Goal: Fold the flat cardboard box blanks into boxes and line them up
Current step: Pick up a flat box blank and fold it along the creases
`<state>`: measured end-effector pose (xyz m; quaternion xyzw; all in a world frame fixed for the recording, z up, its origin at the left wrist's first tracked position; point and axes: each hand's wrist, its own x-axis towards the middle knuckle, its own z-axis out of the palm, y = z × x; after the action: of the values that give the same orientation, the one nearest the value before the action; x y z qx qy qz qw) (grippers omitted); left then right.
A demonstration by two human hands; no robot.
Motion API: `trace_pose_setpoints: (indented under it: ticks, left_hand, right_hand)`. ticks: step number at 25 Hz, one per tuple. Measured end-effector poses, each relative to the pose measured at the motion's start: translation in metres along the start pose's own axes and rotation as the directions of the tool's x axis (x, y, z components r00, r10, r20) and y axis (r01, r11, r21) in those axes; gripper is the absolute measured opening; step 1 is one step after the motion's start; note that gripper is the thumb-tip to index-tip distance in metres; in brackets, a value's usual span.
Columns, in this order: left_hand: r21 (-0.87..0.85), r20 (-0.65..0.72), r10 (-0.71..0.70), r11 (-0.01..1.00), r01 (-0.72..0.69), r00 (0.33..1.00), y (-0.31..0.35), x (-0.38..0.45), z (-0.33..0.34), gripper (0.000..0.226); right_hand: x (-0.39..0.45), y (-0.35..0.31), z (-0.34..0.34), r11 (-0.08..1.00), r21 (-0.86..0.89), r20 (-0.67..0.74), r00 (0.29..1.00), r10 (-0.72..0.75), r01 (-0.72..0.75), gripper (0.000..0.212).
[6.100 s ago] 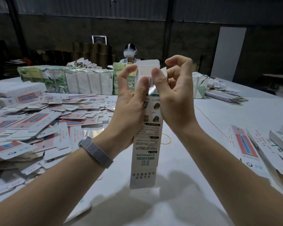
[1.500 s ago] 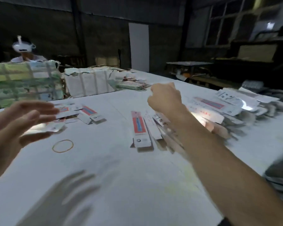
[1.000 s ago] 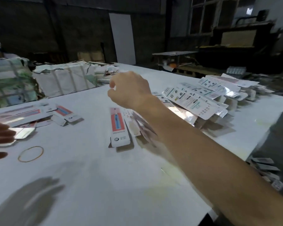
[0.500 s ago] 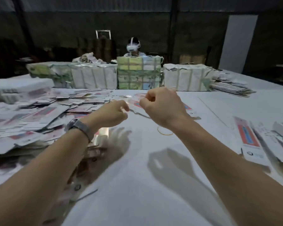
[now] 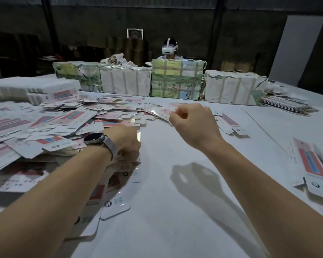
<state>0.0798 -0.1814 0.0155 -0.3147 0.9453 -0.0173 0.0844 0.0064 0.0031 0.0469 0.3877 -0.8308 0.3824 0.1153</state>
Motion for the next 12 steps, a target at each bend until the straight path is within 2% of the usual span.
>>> trace_pose_setpoints:
  ticks: [5,12]
  left_hand:
    - [0.048,-0.057,-0.064,0.997,0.067,0.996,0.0,-0.009,0.0,0.033]
    - [0.134,-0.114,-0.058,0.988,0.074,0.992,0.005,-0.016,-0.006,0.026]
  right_hand:
    - [-0.002,-0.003,0.0,0.999,0.035,-0.008,1.0,-0.017,0.017,0.019]
    - [-0.003,-0.001,-0.004,0.997,0.072,-0.001,1.0,-0.015,0.015,0.017]
